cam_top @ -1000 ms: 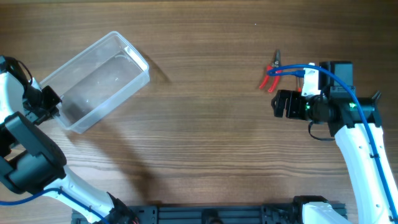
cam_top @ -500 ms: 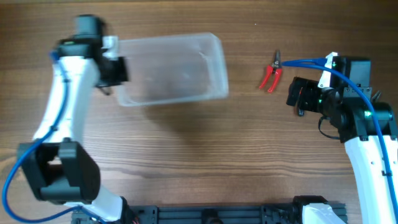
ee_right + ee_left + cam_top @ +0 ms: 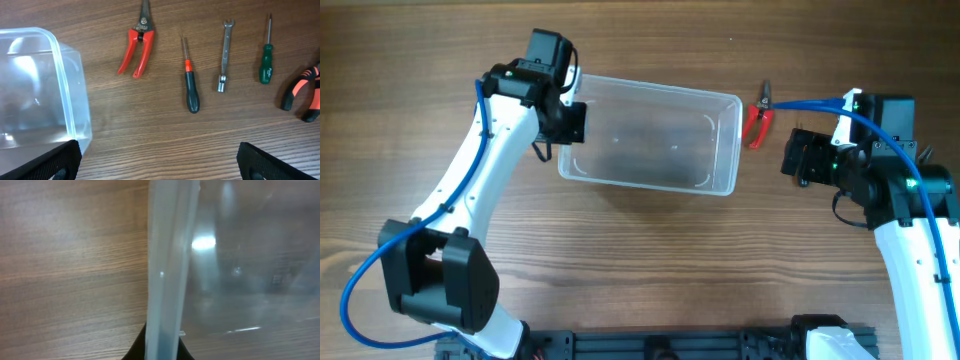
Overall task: Pack container
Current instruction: 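Drag the container right to the table center with the left gripper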
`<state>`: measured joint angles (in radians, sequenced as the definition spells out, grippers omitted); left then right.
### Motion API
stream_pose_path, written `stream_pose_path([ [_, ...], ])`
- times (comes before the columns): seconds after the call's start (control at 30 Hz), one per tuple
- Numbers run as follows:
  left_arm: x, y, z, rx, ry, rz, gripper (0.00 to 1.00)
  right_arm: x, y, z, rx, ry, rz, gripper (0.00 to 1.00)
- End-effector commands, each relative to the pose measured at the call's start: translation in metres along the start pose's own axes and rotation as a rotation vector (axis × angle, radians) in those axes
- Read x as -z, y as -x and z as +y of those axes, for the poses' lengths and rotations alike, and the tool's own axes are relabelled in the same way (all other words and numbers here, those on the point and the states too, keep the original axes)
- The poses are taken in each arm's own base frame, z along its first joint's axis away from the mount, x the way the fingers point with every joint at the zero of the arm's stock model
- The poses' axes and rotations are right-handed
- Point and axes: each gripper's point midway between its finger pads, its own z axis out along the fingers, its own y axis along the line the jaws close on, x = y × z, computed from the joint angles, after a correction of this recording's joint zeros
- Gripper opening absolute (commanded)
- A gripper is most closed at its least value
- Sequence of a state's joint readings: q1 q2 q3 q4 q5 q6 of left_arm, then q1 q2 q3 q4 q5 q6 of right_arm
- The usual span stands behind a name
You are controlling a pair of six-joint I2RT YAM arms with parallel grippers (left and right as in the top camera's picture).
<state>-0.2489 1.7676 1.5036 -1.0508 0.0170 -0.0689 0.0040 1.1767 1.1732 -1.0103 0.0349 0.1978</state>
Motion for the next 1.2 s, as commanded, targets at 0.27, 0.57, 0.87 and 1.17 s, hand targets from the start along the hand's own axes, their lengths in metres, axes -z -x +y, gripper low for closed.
stream_pose_path([
  [0.27,-0.044,0.009,0.005,0.04,-0.004,0.023,0.04,0.006,0.001,-0.003,0.016,-0.017,-0.004,1.0],
  [0.57,-0.061,-0.009,0.007,0.042,0.009,0.12,0.04,0.006,0.0,-0.003,0.016,-0.017,0.0,1.0],
  [0.87,-0.061,-0.014,0.008,0.042,0.012,0.141,0.57,0.006,0.0,-0.003,0.017,-0.017,0.0,1.0],
  [1.17,-0.009,0.029,0.002,-0.026,-0.007,-0.035,1.0,0.006,-0.001,0.002,0.015,0.01,0.009,1.0],
])
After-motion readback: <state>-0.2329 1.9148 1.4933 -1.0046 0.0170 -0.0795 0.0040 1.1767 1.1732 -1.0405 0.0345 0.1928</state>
